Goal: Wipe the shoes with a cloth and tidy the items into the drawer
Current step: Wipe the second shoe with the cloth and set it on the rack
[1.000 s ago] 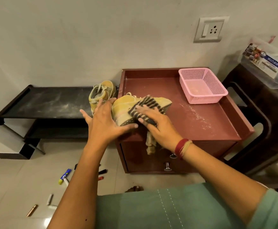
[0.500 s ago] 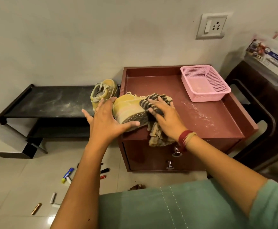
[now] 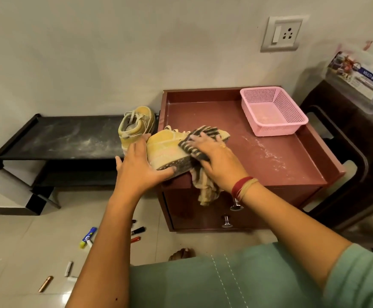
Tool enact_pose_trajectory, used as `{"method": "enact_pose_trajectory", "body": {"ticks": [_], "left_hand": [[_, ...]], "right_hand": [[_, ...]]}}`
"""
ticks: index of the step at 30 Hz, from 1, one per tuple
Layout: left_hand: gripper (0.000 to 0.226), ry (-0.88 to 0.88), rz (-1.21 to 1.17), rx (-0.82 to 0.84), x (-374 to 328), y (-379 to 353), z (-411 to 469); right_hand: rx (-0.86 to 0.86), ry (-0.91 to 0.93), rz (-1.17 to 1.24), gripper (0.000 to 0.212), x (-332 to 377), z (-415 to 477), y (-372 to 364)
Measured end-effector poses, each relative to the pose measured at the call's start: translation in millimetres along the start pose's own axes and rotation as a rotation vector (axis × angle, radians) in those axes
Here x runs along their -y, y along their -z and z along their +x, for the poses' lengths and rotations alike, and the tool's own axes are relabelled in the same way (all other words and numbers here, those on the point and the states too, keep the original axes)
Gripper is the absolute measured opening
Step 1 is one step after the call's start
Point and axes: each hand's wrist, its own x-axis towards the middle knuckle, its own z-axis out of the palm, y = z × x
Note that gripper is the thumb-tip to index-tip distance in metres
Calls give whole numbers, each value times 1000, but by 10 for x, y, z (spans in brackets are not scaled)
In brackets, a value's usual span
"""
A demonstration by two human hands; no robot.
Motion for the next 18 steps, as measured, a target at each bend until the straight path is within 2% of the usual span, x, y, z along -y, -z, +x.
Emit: {"method": "enact_pose_trajectory", "body": {"ticks": [2, 3, 5, 7, 10, 14, 18], "left_hand": [[108, 24, 6, -33, -2, -2, 5], [110, 31, 10, -46, -5, -3, 2], [113, 24, 27, -54, -16, -2, -12], [111, 14, 33, -55, -17, -4, -20], [111, 38, 15, -51, -39, -6, -8], [108, 25, 49, -44, -31, -3, 9], [108, 76, -2, -41, -62, 21, 5]], "right_hand": [[-84, -139, -60, 42, -66, 13, 44], [-74, -137, -34, 43, -50, -4, 25], [33, -15, 50, 47, -11, -76, -44], [89, 76, 30, 51, -52, -136, -37], [-37, -48, -70, 51, -158, -118, 60], [61, 57, -14, 58, -95, -159, -16], [-65, -80, -75, 53, -169, -83, 44]]}}
